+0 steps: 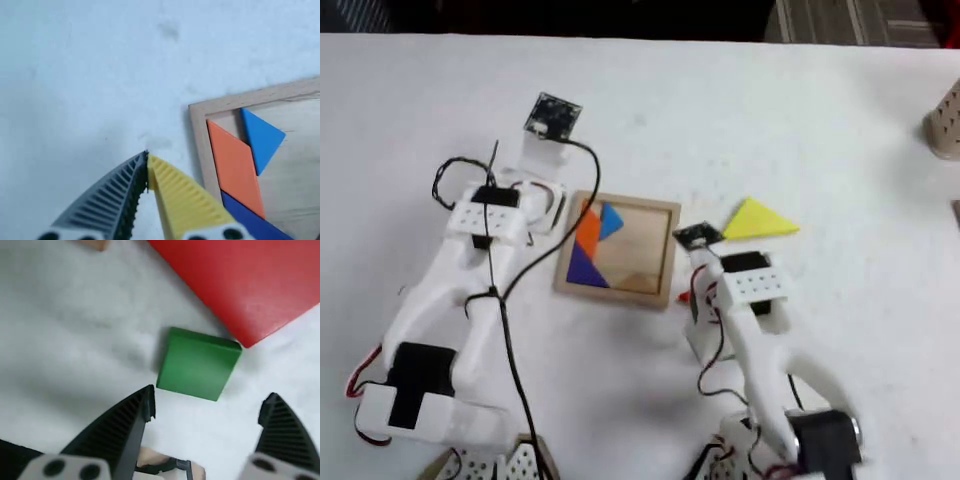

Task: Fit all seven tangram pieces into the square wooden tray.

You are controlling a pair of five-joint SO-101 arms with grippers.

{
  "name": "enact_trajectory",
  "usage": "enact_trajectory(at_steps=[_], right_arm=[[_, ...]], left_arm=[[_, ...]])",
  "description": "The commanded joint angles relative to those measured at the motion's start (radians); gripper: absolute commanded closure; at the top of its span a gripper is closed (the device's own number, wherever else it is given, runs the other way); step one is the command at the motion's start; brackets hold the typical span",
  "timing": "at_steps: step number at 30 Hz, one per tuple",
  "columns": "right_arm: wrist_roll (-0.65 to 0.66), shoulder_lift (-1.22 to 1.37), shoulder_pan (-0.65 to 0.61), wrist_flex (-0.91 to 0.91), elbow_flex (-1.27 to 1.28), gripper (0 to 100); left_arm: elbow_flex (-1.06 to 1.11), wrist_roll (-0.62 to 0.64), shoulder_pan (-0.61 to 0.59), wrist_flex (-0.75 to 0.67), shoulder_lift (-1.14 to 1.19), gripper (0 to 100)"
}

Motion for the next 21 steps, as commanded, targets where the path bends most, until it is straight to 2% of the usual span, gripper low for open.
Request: enact_trajectory(at_steps=[1,4,8,15,21], right_arm=[[0.011,0.084,-0.047,-0.051,-0.02,67.5],[-0.006,0.156,-0.073,-0.07,-0.063,67.6],[-0.112,0.196,-0.062,-0.099,-0.101,68.7],[-0.123,0.174,-0.012,-0.131,-0.103,85.4],[-0.118,0.102,0.027,-0.124,-0.101,88.2]], left_arm=[[-0.008,-0.012,-0.008,-0.023,-0.047,98],[-0.008,-0.012,-0.008,-0.023,-0.047,98],[-0.008,-0.012,-0.008,-0.023,-0.047,98],[0.0,-0.012,-0.008,-0.023,-0.047,98],[0.025,-0.012,-0.007,-0.064,-0.047,98]])
